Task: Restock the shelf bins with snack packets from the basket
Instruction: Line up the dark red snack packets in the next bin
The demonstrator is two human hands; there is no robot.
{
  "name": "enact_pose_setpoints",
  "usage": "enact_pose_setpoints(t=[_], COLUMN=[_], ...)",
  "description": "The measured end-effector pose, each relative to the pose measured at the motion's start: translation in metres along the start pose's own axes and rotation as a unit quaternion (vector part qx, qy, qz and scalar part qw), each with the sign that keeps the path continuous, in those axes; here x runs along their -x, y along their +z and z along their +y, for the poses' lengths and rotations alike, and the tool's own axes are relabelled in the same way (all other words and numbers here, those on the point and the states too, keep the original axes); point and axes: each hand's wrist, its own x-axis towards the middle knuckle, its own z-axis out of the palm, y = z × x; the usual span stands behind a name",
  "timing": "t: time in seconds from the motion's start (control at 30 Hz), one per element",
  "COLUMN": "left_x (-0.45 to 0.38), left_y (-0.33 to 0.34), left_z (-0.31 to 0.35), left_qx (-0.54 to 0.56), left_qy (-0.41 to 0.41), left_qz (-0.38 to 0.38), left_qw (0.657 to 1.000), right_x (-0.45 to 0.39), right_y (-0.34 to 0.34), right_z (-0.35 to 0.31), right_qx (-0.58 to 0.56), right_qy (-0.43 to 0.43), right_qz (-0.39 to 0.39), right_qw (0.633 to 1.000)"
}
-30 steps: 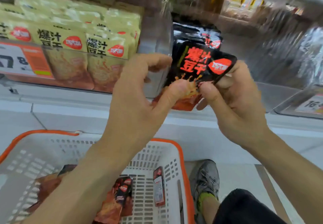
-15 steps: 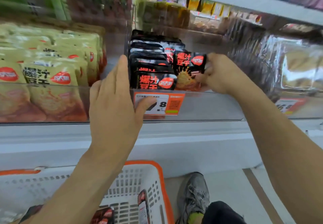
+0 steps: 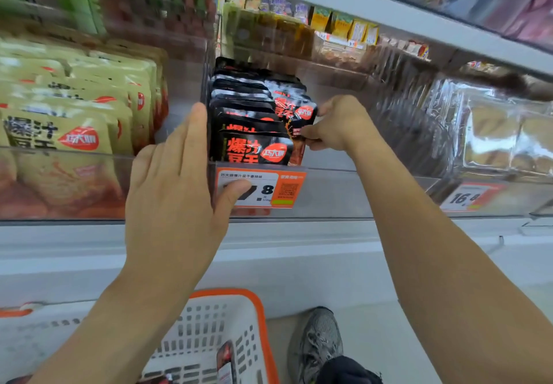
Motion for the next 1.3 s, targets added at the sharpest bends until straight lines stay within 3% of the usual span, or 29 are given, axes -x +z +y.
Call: enact_pose_setpoints(t=[0.17, 0.27, 0.33, 0.4, 0.5, 0.6, 0.67, 0.83, 0.9, 1.0, 1.07, 1.13, 1.3], left_x=[0.002, 0.013, 0.031, 0.056, 0.105, 0.164, 0.206, 0.274, 0.291, 0.306, 0.306, 0.305, 0.309], left_y=[-0.005, -0.019, -0.027, -0.027, -0.016, -0.010, -0.015, -0.033, -0.042, -0.048, -0.050, -0.051, -0.047], left_z=[0.000, 0.001, -0.005, -0.022, -0.065, -0.115, -0.148, -0.187, -0.194, -0.197, -0.200, -0.203, -0.203], left_qx=[0.018, 0.130, 0.158, 0.179, 0.124, 0.052, -0.015, -0.151, -0.160, -0.146, -0.135, -0.130, -0.093], left_qy=[0.005, 0.021, 0.054, 0.023, -0.054, -0.127, -0.167, -0.208, -0.186, -0.162, -0.161, -0.166, -0.241], left_qz=[-0.022, 0.069, 0.107, 0.042, -0.149, -0.348, -0.431, -0.530, -0.569, -0.606, -0.603, -0.590, -0.550], left_qw=[1.000, 0.989, 0.980, 0.983, 0.979, 0.927, 0.887, 0.808, 0.785, 0.765, 0.769, 0.779, 0.794], right_x=[0.017, 0.062, 0.110, 0.157, 0.200, 0.211, 0.212, 0.213, 0.217, 0.223, 0.224, 0.226, 0.244], right_y=[-0.020, -0.037, -0.030, -0.005, 0.061, 0.143, 0.205, 0.298, 0.326, 0.366, 0.387, 0.398, 0.400], right_z=[0.007, -0.003, -0.016, -0.025, -0.018, 0.007, 0.036, 0.101, 0.110, 0.119, 0.118, 0.112, 0.113], right_qx=[0.036, 0.012, -0.057, -0.113, -0.097, -0.010, 0.057, 0.131, 0.124, 0.059, -0.052, -0.160, -0.201], right_qy=[-0.075, -0.223, -0.340, -0.414, -0.433, -0.317, -0.215, -0.057, 0.039, 0.158, 0.276, 0.364, 0.439], right_qz=[0.105, 0.211, 0.233, 0.193, -0.005, -0.244, -0.368, -0.469, -0.487, -0.454, -0.391, -0.342, -0.366], right_qw=[0.991, 0.951, 0.909, 0.882, 0.896, 0.917, 0.903, 0.872, 0.863, 0.875, 0.876, 0.852, 0.796])
